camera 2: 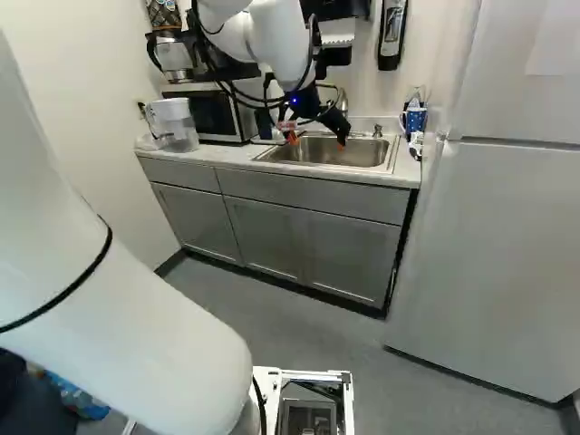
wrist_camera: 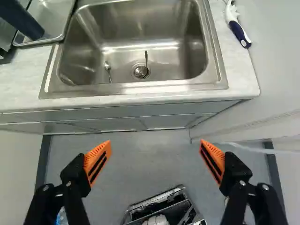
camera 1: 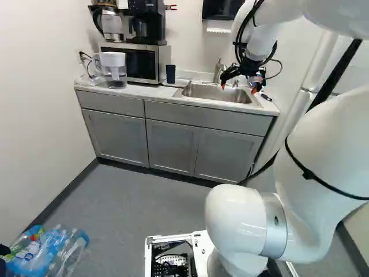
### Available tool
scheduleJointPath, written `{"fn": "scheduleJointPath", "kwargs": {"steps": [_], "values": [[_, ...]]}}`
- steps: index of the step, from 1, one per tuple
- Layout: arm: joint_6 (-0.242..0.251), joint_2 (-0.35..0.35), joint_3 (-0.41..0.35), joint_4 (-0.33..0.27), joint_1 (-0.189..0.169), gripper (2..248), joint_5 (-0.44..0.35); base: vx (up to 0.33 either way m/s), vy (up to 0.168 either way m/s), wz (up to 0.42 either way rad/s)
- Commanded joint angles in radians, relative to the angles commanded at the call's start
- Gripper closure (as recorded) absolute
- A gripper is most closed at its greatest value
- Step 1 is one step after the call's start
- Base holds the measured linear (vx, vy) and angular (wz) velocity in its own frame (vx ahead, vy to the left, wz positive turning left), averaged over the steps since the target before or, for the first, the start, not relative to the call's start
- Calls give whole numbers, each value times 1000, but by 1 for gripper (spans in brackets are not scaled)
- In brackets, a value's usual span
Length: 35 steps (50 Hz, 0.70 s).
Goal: Rinse the cup and place it in the tray
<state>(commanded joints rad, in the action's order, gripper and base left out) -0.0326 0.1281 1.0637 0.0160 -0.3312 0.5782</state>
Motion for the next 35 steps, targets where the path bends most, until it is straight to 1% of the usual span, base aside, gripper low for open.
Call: {"fn": "scheduleJointPath", "kwargs": {"steps": [20, 35], "values": [[0, 0, -2, 0, 1, 3, -2, 0, 0, 0], [1, 3, -18, 0, 6, 3, -27, 0, 0, 0]]}}
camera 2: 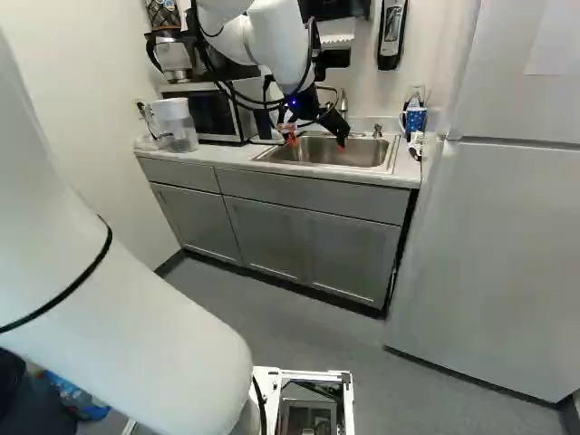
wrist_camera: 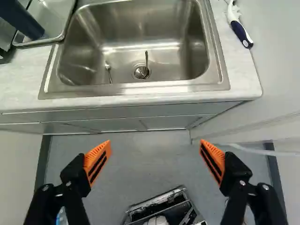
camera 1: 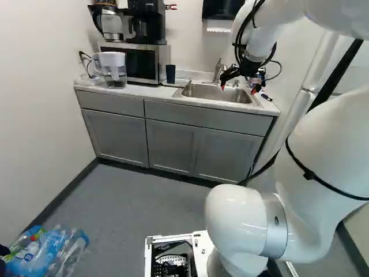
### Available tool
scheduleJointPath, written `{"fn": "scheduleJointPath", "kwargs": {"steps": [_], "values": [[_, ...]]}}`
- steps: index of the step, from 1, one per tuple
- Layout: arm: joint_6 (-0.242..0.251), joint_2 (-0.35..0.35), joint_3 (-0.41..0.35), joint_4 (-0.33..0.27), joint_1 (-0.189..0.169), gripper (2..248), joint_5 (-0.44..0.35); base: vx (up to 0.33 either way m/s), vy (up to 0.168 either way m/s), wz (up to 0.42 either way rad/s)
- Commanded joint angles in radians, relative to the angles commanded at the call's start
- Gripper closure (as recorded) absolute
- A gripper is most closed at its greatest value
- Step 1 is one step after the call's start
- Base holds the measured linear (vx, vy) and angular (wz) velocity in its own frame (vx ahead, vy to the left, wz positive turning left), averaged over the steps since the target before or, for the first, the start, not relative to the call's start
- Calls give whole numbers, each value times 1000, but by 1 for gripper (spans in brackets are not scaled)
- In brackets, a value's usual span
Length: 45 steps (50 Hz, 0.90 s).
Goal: Rinse the cup and place it in the tray
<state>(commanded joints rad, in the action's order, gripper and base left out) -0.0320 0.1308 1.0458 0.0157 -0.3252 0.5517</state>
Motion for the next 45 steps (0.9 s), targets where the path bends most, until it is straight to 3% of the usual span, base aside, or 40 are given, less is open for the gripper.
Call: {"fn": "scheduleJointPath", "kwargs": {"steps": [22, 45], "values": [[2, 8, -54, -1, 18, 3, -81, 0, 0, 0], [5, 23, -150, -2, 51, 3, -223, 0, 0, 0]]}}
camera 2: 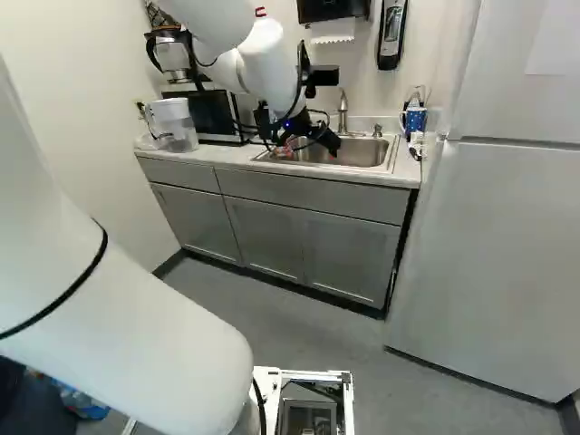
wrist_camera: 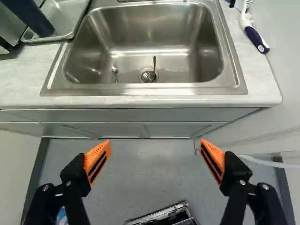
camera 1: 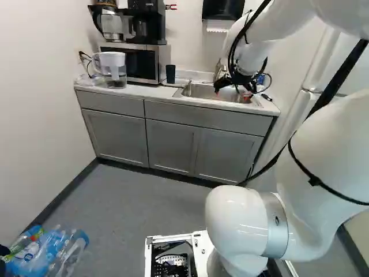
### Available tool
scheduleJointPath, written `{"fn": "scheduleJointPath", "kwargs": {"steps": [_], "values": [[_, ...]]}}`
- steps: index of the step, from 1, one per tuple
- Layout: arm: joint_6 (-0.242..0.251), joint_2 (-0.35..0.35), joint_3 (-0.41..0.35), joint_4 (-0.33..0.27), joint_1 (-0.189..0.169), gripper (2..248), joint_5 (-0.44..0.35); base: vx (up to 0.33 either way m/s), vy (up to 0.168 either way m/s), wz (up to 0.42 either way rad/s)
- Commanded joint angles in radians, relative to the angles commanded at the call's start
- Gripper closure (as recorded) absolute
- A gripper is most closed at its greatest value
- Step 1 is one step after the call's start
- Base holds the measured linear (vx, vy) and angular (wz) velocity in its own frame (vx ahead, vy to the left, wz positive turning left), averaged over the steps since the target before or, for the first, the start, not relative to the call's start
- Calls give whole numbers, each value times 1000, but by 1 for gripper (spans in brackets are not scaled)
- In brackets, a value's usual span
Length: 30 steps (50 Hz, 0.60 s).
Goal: Rinse the cup and place it in the tray
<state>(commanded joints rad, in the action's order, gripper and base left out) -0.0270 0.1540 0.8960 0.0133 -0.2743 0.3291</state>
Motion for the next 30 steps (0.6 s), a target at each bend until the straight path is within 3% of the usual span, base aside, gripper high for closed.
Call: {"fn": "scheduleJointPath", "kwargs": {"steps": [30], "values": [[6, 29, -186, -3, 63, 3, -276, 0, 0, 0]]}}
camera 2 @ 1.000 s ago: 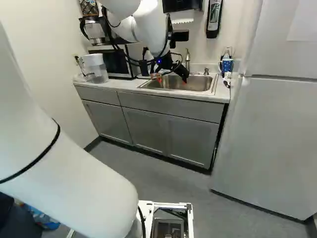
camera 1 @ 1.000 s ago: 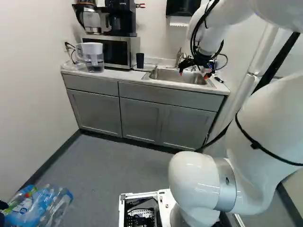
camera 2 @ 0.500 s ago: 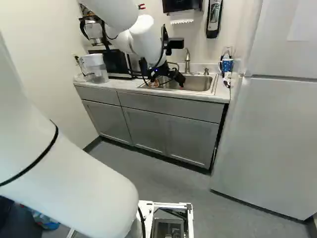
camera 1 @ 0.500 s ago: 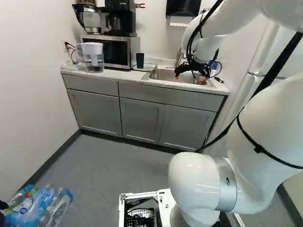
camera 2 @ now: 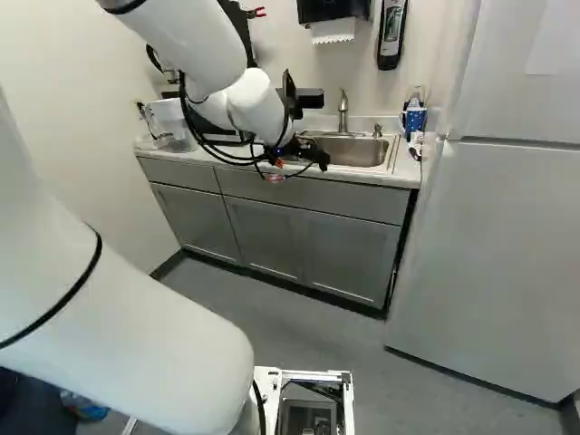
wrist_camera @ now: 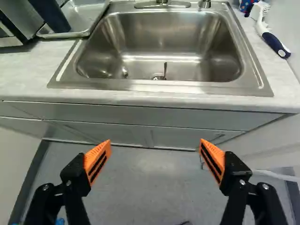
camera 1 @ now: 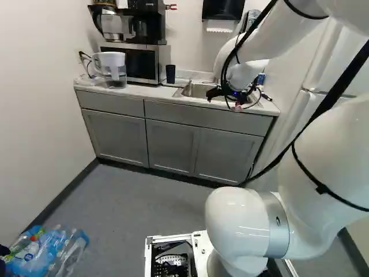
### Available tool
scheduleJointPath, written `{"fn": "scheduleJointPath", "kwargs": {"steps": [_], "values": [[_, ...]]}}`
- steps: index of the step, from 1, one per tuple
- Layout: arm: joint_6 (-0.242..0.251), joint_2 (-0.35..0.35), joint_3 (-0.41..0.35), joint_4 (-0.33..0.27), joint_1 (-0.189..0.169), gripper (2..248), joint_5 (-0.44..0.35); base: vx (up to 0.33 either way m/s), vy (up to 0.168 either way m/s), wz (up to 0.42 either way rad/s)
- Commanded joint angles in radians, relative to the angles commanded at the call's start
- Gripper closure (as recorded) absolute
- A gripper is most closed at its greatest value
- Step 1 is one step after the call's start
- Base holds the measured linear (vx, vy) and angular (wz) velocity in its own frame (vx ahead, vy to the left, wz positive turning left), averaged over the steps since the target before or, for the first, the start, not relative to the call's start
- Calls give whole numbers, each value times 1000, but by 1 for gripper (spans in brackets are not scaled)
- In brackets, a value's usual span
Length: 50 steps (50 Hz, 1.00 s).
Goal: Rinse the cup and place it in the tray
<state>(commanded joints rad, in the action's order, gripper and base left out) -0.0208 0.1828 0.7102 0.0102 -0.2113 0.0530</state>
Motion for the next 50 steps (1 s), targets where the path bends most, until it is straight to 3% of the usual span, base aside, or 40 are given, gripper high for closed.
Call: {"fn": "scheduleJointPath", "kwargs": {"steps": [50], "values": [[13, 59, -379, -6, 129, 3, -563, 0, 0, 0]]}}
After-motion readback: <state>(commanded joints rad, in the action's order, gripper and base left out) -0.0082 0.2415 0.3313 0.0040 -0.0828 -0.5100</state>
